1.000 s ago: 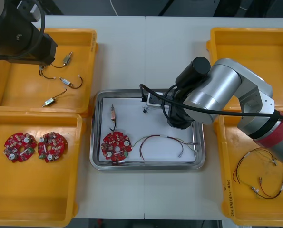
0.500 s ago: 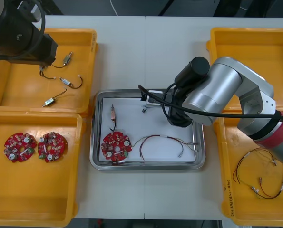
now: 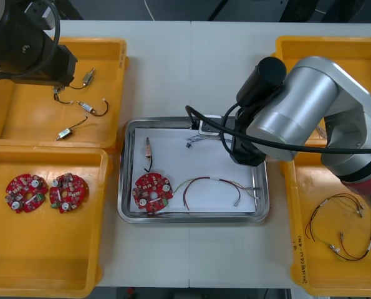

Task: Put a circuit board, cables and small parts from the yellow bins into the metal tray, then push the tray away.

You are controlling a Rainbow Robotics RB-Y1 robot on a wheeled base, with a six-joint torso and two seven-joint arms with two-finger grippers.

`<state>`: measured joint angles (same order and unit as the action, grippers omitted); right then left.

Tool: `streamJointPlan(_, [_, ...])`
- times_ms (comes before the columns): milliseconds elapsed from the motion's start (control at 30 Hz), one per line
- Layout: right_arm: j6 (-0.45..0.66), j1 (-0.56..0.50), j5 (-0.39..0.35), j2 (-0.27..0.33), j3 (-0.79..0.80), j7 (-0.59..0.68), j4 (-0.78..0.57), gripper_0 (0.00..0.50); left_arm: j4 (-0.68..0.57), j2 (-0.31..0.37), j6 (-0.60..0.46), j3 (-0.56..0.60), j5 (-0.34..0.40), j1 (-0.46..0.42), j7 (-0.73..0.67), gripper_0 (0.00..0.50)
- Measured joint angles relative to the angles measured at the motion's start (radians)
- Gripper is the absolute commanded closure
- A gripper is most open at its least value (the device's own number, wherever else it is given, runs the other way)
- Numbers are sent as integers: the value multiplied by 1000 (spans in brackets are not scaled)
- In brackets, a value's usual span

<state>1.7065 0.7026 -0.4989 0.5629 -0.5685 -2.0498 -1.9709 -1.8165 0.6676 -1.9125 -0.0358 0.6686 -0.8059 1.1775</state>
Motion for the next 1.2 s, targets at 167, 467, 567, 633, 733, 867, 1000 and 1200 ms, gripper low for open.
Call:
streamJointPlan(167, [174,-27,0,0,108,0,-104,0,-13,-4,0,0,2,0,-2,500])
streamJointPlan(467, [210,-93,0,1,312,5,-255,0,-78,-34,0,-33,2,0,-195,498])
streamJointPlan(567, [210,-126,0,5,375,7,-304,0,-101,-46,0,-68,0,0,-291,500])
streamJointPlan(633, [210,-159,0,15,425,10,-336,0,-111,-57,0,-98,-1,0,-331,498])
streamJointPlan(733, [210,-210,-2,31,501,32,-361,0,-114,-70,0,-144,-4,-2,-342,498])
streamJointPlan(867, [211,-283,-22,44,636,46,-367,0,-115,-98,0,-209,-19,-6,-343,498])
streamJointPlan(1000, [211,-346,-36,44,757,46,-367,0,-115,-126,0,-272,-48,-6,-354,499])
streamJointPlan(1200, [211,-426,-57,44,884,85,-367,0,-115,-154,10,-362,-65,-6,-414,500])
